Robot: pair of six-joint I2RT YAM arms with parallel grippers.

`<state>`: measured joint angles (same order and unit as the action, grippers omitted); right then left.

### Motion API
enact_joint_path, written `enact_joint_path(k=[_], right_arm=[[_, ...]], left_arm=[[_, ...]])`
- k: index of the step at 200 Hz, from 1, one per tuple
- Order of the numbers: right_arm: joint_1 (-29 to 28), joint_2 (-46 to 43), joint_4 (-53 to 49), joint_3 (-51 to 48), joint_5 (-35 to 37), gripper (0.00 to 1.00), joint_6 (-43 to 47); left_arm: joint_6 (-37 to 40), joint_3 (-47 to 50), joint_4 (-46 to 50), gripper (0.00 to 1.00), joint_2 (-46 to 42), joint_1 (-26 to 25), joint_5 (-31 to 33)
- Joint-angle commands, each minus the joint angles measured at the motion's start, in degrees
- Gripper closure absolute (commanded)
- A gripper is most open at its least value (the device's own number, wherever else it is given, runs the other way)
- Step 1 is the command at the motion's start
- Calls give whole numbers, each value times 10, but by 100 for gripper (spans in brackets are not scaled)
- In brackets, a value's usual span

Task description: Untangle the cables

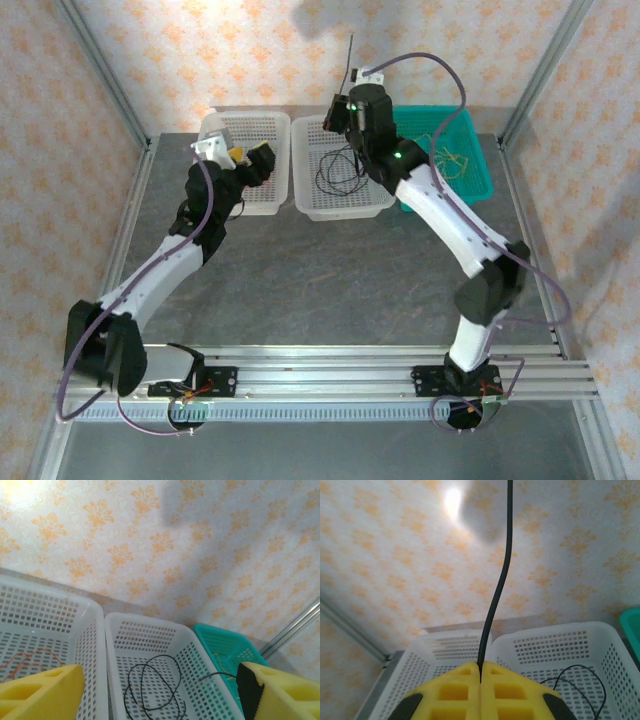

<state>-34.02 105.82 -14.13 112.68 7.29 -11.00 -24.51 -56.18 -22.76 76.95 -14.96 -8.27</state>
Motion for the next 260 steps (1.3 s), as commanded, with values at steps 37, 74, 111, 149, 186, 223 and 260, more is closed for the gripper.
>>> enact_joint_path(k=[37, 74, 111, 149, 186, 223, 260], right_arm=[[43, 173, -36, 143, 15, 97, 28], [49, 202, -46, 140, -14, 66, 20], [50, 81, 44, -48, -20, 35, 33], [63, -129, 190, -363, 12, 10, 30], [95, -323, 310, -655, 87, 0, -3], [145, -419, 452, -874, 192, 2, 20], [190, -373, 598, -971, 180, 0, 128]], left_arm=[[15, -25, -56, 14, 77, 12, -22], [7, 21, -78, 10, 73, 13, -3], [19, 144, -100, 4, -29, 13, 82], [60, 282, -92, 3, -190, 14, 217], [137, 416, -126, 1, -307, 25, 316], [262, 537, -289, 1, -317, 32, 331], [264, 544, -355, 1, -217, 47, 329]])
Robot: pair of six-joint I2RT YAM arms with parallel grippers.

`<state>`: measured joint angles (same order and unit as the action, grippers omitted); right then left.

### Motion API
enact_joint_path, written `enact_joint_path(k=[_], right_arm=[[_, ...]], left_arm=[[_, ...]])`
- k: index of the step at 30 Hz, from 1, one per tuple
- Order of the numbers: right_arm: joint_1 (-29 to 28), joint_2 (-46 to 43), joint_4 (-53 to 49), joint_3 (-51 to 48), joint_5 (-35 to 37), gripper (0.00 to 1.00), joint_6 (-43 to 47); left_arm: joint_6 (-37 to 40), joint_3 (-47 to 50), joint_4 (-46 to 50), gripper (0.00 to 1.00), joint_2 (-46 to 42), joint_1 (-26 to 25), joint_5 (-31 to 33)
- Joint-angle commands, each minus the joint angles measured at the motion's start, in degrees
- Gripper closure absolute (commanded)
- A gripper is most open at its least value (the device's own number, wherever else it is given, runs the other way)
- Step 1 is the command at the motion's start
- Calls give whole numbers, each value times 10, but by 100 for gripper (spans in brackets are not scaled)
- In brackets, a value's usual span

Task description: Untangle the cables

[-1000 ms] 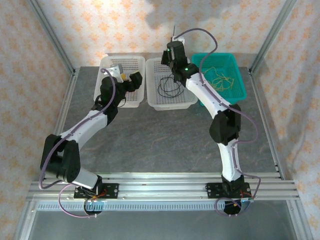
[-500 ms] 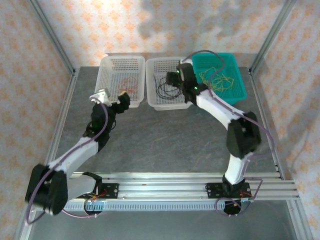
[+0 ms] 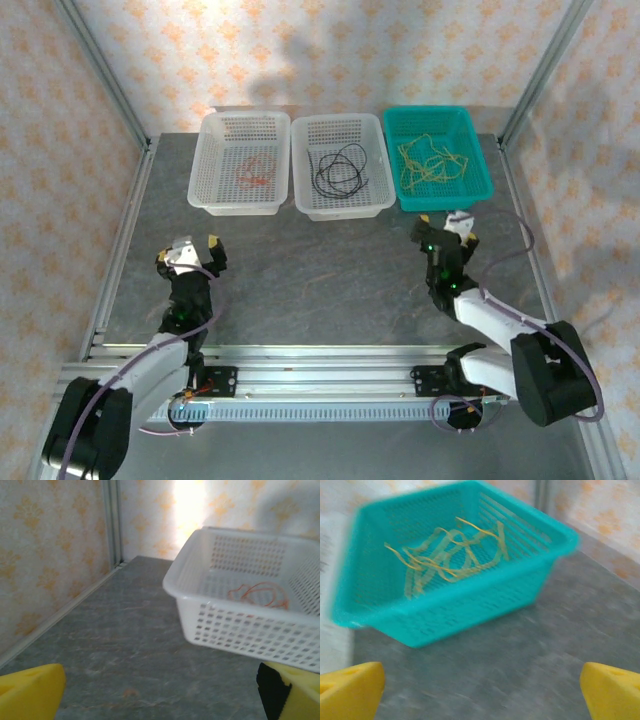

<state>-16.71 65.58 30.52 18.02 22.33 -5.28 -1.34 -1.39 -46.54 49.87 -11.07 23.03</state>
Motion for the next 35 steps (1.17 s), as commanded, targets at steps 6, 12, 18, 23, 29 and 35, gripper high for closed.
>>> enact_joint_path(k=[6, 12, 18, 23, 29, 35], right_arm=[[65, 106, 323, -59, -51, 0, 90], [106, 203, 476, -90, -115, 0, 80], [133, 213, 395, -47, -177, 0, 71], [135, 215, 405, -50, -181, 0, 72], [135, 214, 403, -49, -182, 0, 71], [135, 214, 403, -49, -182, 0, 71]], left_arm=[[45, 2, -316, 1, 208, 14, -33], [41, -27, -475, 0, 395, 45, -74], [-13, -98, -321, 0, 385, 94, -89], [-20, -95, -321, 0, 382, 96, -78], [2, -103, -306, 0, 382, 93, -127], [4, -107, -296, 0, 381, 102, -168]])
